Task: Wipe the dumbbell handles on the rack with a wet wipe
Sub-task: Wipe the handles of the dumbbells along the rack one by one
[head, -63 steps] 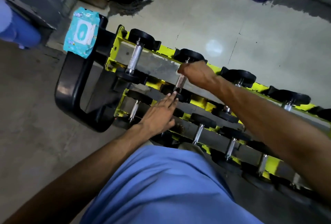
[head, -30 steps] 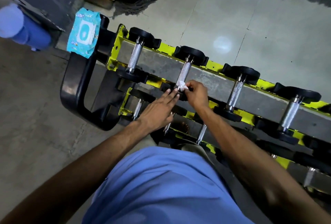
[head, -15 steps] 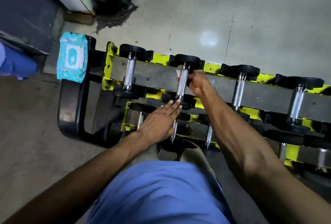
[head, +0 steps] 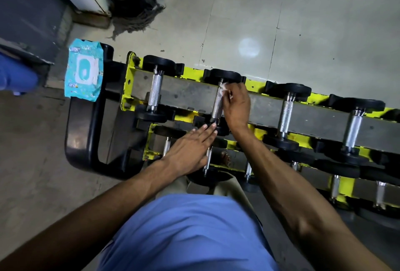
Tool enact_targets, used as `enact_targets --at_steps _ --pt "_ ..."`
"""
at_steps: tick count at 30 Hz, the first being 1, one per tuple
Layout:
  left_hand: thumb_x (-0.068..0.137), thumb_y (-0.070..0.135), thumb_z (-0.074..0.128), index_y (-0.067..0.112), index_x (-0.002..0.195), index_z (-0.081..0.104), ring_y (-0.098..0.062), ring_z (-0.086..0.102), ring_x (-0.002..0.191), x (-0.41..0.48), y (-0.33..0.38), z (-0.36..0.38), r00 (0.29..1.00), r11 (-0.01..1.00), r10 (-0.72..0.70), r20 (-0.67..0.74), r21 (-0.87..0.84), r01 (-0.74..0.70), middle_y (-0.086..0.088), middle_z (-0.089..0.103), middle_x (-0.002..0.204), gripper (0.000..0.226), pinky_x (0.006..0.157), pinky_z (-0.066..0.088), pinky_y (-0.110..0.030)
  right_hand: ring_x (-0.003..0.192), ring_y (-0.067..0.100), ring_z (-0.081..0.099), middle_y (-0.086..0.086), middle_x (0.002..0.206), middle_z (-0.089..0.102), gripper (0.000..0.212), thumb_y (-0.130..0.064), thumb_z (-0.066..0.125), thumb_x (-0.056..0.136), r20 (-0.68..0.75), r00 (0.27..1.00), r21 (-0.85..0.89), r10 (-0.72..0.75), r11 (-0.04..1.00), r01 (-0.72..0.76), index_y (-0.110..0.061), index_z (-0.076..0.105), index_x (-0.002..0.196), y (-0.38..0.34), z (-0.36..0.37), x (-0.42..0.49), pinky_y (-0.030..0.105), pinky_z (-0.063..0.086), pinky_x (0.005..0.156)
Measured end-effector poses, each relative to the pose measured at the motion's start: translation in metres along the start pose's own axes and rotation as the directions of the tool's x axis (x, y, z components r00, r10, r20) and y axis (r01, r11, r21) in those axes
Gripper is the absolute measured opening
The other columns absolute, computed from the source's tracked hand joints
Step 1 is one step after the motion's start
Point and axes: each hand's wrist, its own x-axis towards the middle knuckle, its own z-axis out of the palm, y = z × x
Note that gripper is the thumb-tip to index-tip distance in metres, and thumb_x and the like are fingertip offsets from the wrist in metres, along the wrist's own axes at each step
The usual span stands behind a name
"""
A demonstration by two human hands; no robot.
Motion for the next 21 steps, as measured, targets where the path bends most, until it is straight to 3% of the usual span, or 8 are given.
enact_targets --at_steps 3,7,9,12,14,16,19,21 --pt "0.097 0.029 0.054 0.01 0.167 0.013 -0.023 0.008 0.162 0.001 0.002 -0.002 1.0 1.0 -0.024 -0.014 -0.01 0.024 -0.007 -0.001 0.176 0.084 0.13 0.018 -0.042 0.098 0.025 0.056 0.003 0.117 0.059 0.033 -0.008 0.06 0.089 0.167 0.946 -0.327 -0.279 0.889 0.32 -0.016 0.064 0.121 0.008 -0.009 0.009 0.035 0.049 0.059" --pt "0.097 0.029 0.055 0.009 0.167 0.013 -0.023 0.006 0.162 0.001 0.012 -0.001 0.999 0.998 -0.052 -0.012 -0.03 0.052 -0.008 -0.002 0.176 0.084 0.13 0.017 -0.042 0.095 0.028 0.056 -0.001 0.138 0.057 0.056 0.003 0.061 0.082 0.436 0.804 -0.424 -0.405 0.695 0.58 -0.014 0.058 0.135 0.018 -0.023 0.023 0.034 0.052 0.057" --pt "0.097 0.031 0.057 0.01 0.167 0.012 -0.023 0.004 0.162 0.001 0.019 -0.001 0.997 0.997 -0.071 -0.012 -0.033 0.07 -0.007 -0.004 0.176 0.086 0.131 0.016 -0.041 0.088 0.03 0.062 -0.001 0.139 0.056 0.051 -0.001 0.059 0.085 0.556 0.743 -0.448 -0.373 0.618 0.646 -0.016 0.058 0.133 0.008 -0.03 0.033 0.035 0.053 0.057" --pt "0.096 0.033 0.056 0.01 0.167 0.012 -0.023 0.003 0.162 0.003 0.026 0.001 0.995 0.995 -0.096 -0.024 -0.009 0.096 -0.007 -0.005 0.176 0.087 0.131 0.014 -0.041 0.078 0.031 0.07 0.003 0.125 0.059 0.033 -0.006 0.048 0.094 0.706 0.674 -0.512 -0.215 0.502 0.697 -0.015 0.059 0.124 -0.03 -0.027 0.048 0.033 0.047 0.053" --pt "0.095 0.033 0.058 0.009 0.166 0.017 -0.025 0.005 0.162 0.005 0.03 0.003 0.993 0.994 -0.108 -0.039 0.003 0.108 -0.009 0.001 0.176 0.086 0.131 0.015 -0.042 0.093 0.029 0.071 0.004 0.121 0.062 0.032 -0.008 0.043 0.099 0.771 0.628 -0.541 -0.107 0.409 0.735 -0.014 0.061 0.125 -0.055 -0.02 0.051 0.032 0.043 0.061" --pt "0.092 0.034 0.061 0.007 0.164 0.024 -0.028 0.01 0.162 0.007 0.034 0.005 0.99 0.991 -0.132 -0.06 -0.003 0.132 -0.011 0.012 0.175 0.085 0.13 0.017 -0.042 0.108 0.026 0.068 0.003 0.125 0.065 0.033 -0.012 0.044 0.101 0.854 0.52 -0.481 -0.029 0.338 0.809 -0.017 0.063 0.128 -0.071 -0.015 0.048 0.032 0.046 0.072" --pt "0.091 0.034 0.061 0.006 0.165 0.024 -0.029 0.012 0.161 0.008 0.038 0.006 0.985 0.987 -0.159 -0.073 -0.021 0.158 -0.012 0.016 0.174 0.087 0.131 0.017 -0.041 0.108 0.026 0.067 0.006 0.122 0.068 0.028 -0.012 0.053 0.096 0.935 0.34 -0.35 0.101 0.41 0.842 -0.015 0.067 0.12 -0.082 -0.021 0.056 0.032 0.049 0.077" --pt "0.092 0.033 0.06 0.007 0.165 0.022 -0.027 0.009 0.162 0.007 0.039 0.007 0.982 0.985 -0.172 -0.082 -0.029 0.17 -0.01 0.01 0.175 0.087 0.131 0.016 -0.041 0.105 0.029 0.067 0.008 0.117 0.07 0.027 -0.011 0.055 0.093 0.924 0.376 -0.372 0.068 0.388 0.843 -0.014 0.067 0.117 -0.085 -0.029 0.074 0.034 0.05 0.076"
